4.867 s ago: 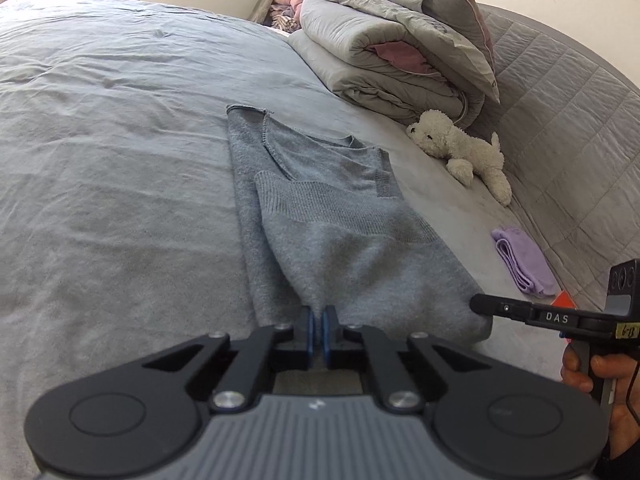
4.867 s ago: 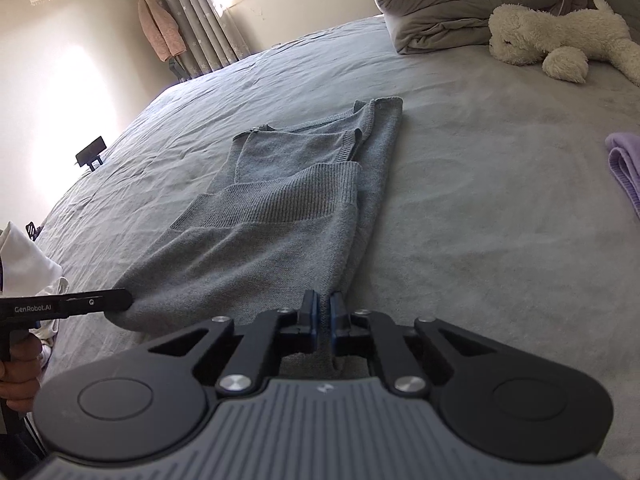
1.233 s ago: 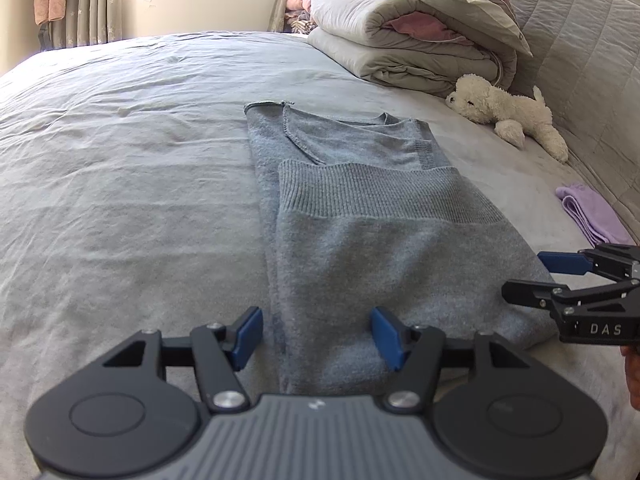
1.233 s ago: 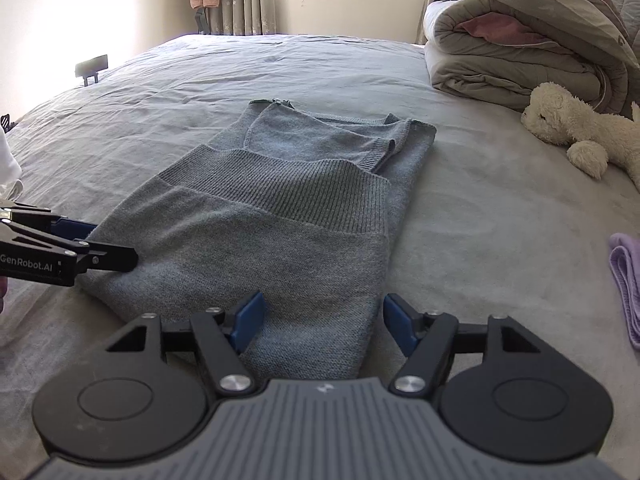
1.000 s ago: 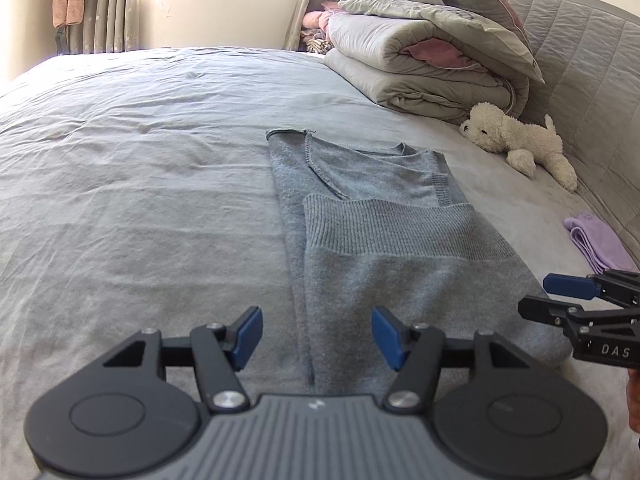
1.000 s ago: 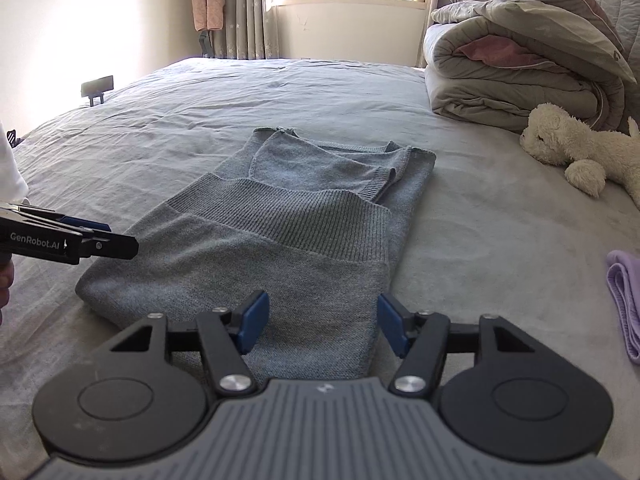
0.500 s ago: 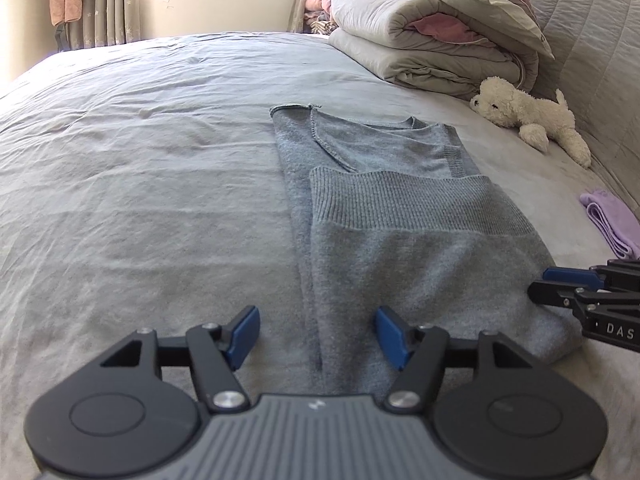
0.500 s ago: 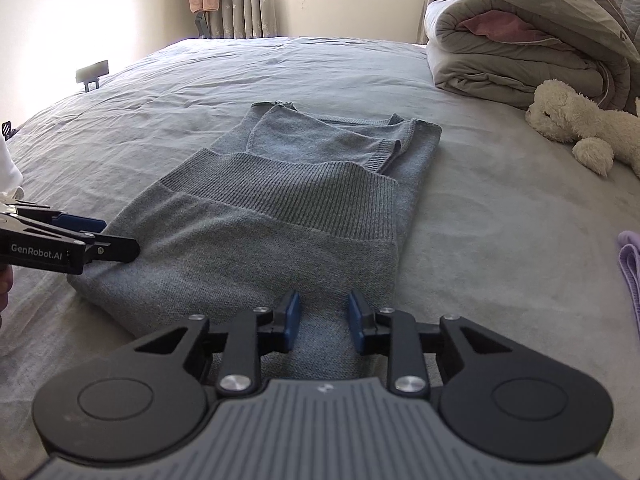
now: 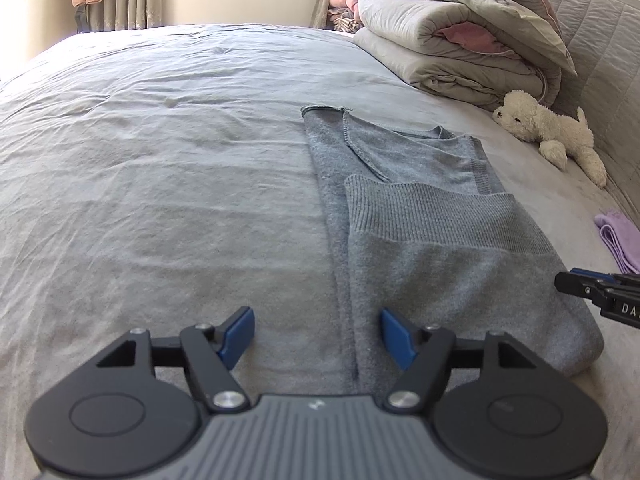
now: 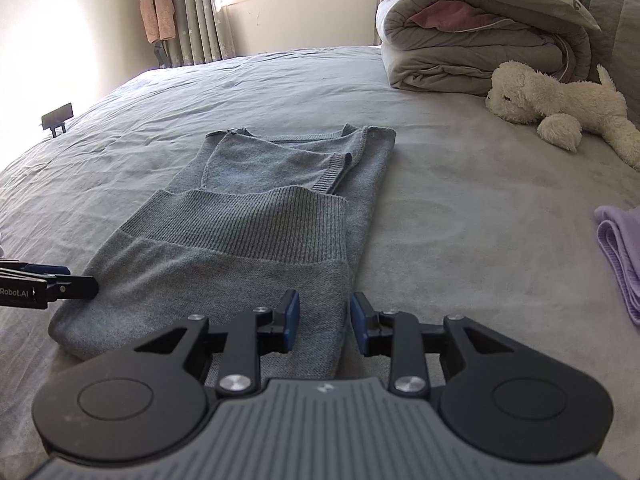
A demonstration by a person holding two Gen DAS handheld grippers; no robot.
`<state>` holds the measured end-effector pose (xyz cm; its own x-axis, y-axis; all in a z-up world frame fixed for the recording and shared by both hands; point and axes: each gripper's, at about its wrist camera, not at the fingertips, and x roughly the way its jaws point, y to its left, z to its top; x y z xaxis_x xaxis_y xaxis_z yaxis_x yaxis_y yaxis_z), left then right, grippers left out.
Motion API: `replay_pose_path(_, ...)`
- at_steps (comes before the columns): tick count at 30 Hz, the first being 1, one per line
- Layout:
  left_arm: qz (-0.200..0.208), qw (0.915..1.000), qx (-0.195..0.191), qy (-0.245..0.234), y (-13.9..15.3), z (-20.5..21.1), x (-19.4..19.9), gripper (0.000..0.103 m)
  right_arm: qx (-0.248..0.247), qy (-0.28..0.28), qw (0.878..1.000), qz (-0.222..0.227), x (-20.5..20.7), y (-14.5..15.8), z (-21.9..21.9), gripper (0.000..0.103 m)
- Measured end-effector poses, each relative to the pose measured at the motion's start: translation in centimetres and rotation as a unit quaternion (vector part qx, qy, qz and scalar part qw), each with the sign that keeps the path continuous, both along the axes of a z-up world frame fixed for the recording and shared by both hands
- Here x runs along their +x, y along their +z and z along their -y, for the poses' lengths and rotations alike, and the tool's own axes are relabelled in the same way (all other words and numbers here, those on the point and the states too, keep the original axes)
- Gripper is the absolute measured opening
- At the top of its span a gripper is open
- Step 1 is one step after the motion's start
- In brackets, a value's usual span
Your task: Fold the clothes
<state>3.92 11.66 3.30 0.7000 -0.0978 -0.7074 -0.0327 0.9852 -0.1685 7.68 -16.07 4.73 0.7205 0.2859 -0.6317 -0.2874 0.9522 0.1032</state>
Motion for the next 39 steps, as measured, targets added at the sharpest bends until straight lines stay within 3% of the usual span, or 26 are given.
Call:
replay_pose_path(4,0.045,0.9989,-0.014,-0.002,1.5,-0.2,0.2,0.069,0.01,-0.012,1.0,0.021,0.5,0.5,0.3,0.033)
replay_pose_path(8,0.102,0.9934,-0.036,-0.038,2.7,0.7,0.5,0.069,0.022,-0.004,0.999,0.038,1.4,0.7,-0.1,0.033)
replay_pose_path(12,0.131,0.9878,-0.04,-0.075,2.6,2.4,1.0,0.07,0.014,0.013,0.999,0.034,2.2,0.1,-1.2,0.033)
replay_pose_path(17,0.102,0.9903,-0.022,-0.091,1.0,3.8,2.0,0.07,-0.007,0.013,1.0,0.014,2.8,-1.4,-1.8,0.03)
replay_pose_path(20,0.078,0.9935,-0.002,-0.082,-0.2,3.8,2.4,0.07,-0.016,0.014,1.0,0.017,2.8,-1.4,-2.0,0.03)
replay_pose_path(23,0.06,0.9961,-0.008,-0.065,-0.8,3.0,2.7,0.07,-0.016,0.011,1.0,0.023,2.6,-1.1,-2.0,0.03)
replay_pose_path(29,0.083,0.9946,0.004,-0.063,0.4,3.3,2.1,0.07,0.008,0.025,0.998,0.05,1.9,0.2,-2.0,0.032)
replay_pose_path(33,0.053,0.9971,0.024,-0.05,-0.1,3.3,2.7,0.071,-0.028,0.027,0.999,0.012,2.6,-1.5,-3.0,0.034)
replay_pose_path(36,0.036,0.9988,0.006,-0.033,-0.7,2.1,3.2,0.075,-0.039,0.027,0.999,0.019,2.3,-1.5,-3.3,0.036)
replay_pose_path(39,0.038,0.9988,0.013,-0.029,-0.6,2.1,3.2,0.076,-0.036,0.024,0.999,0.02,2.2,-1.4,-3.2,0.038)
